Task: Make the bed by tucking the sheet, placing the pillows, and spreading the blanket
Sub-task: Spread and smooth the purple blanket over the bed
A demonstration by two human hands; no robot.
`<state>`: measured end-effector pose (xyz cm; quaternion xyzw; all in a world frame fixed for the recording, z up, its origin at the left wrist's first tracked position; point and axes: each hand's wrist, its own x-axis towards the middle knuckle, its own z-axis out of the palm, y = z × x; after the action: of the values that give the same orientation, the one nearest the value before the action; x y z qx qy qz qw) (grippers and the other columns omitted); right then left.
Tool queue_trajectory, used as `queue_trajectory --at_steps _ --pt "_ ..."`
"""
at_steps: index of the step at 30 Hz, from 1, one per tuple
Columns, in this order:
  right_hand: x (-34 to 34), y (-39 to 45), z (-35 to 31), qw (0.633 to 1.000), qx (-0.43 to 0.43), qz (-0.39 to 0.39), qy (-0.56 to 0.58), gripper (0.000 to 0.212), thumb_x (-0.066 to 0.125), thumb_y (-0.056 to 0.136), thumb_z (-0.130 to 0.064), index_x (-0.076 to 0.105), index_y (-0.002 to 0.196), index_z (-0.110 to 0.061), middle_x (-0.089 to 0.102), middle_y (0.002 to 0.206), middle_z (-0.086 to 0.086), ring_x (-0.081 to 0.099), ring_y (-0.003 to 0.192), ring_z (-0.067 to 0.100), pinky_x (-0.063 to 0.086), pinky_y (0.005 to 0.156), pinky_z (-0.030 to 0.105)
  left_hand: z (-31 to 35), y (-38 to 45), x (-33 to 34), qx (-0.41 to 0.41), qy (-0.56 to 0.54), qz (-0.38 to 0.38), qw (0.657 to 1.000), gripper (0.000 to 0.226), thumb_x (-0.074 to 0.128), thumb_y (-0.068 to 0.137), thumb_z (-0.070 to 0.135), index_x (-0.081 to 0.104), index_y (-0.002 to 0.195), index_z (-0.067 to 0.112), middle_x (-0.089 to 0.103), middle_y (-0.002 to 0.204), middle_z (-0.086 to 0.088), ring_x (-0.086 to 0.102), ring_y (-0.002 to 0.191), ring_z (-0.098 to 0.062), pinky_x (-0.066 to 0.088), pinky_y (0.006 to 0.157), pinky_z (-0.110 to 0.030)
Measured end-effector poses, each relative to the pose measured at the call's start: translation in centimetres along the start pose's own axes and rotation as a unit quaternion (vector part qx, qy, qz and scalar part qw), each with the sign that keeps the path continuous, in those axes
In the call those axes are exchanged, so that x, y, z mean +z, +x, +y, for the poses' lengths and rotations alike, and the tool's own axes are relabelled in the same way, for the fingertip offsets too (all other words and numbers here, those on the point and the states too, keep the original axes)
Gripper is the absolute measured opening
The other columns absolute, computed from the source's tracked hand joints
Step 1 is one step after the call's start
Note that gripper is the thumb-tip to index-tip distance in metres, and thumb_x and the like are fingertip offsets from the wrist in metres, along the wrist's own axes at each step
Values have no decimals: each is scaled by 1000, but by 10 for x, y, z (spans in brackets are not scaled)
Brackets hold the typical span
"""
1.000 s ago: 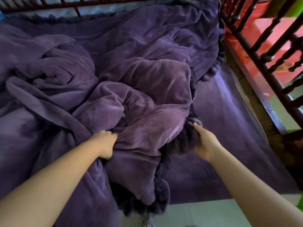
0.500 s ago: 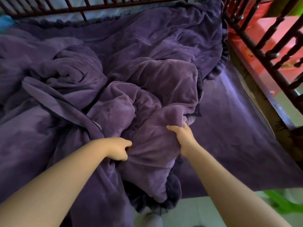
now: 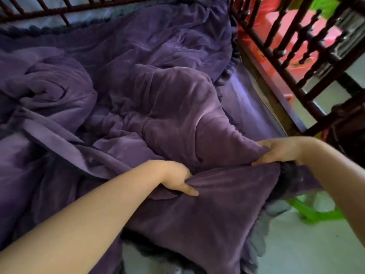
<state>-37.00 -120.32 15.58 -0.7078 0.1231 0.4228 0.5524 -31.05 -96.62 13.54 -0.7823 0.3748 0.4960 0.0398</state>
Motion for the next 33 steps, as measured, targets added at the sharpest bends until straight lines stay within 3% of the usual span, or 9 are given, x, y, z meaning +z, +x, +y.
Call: queue_trajectory --at_steps 3,6,10,14,16,19,23,28,33 --pt "-55 -56 16 998 33 49 -17 77 95 13 -31 71 83 -6 76 77 7 71 68 13 57 62 24 65 9 -10 64 -101 21 993 47 47 93 44 62 119 7 63 121 -6 57 114 -23 39 86 -24" --pt "-109 -106 43 989 81 111 -57 78 92 0 -41 74 65 -2 74 67 11 69 59 14 57 55 23 139 31 -15 133 -217 6 967 37 52 91 42 68 105 11 65 100 1 60 101 -18 40 84 -23" --pt "-122 -115 93 966 240 63 -71 56 91 38 -8 72 90 -7 77 76 9 73 68 19 56 51 24 174 80 4 104 -212 -133 963 20 51 95 25 54 78 16 57 89 -5 54 91 -21 45 64 -25" --pt "-89 -62 147 892 358 -13 -275 44 63 80 -6 53 123 -7 63 104 8 60 82 20 48 40 20 132 95 20 -35 -73 -66 994 38 47 96 27 57 119 -2 60 109 -15 59 97 -25 48 66 -31" --pt "-71 -30 167 869 329 32 -369 40 51 88 -6 50 128 -4 59 97 10 57 74 19 46 40 15 99 93 24 -94 -9 26 995 40 46 96 27 58 121 -1 61 122 -15 58 112 -29 47 86 -32" --pt "-58 11 173 874 241 186 -379 31 46 90 -11 60 115 -1 64 112 18 61 104 30 50 84 30 49 88 34 -197 -59 117 972 43 51 93 30 48 129 8 51 134 -10 50 122 -27 41 97 -30" --pt "-61 56 155 864 33 412 -288 29 52 89 -21 61 101 3 65 107 23 60 101 37 45 82 38 12 93 54 -266 -111 174 942 87 64 81 47 18 147 14 25 152 -10 26 141 -29 34 111 -41" --pt "-65 109 126 913 40 391 -112 62 53 87 -47 45 129 -2 54 131 18 49 121 37 40 98 39 -4 126 81 -261 -71 163 949 108 64 70 63 3 151 25 -18 159 -5 -20 146 -27 2 119 -48" --pt "-81 126 108 928 35 371 -11 70 64 80 -44 40 135 -8 51 136 12 50 121 31 39 99 35 -1 168 87 -213 -118 232 942 48 50 87 52 46 126 24 11 159 -4 5 148 -23 4 119 -46"
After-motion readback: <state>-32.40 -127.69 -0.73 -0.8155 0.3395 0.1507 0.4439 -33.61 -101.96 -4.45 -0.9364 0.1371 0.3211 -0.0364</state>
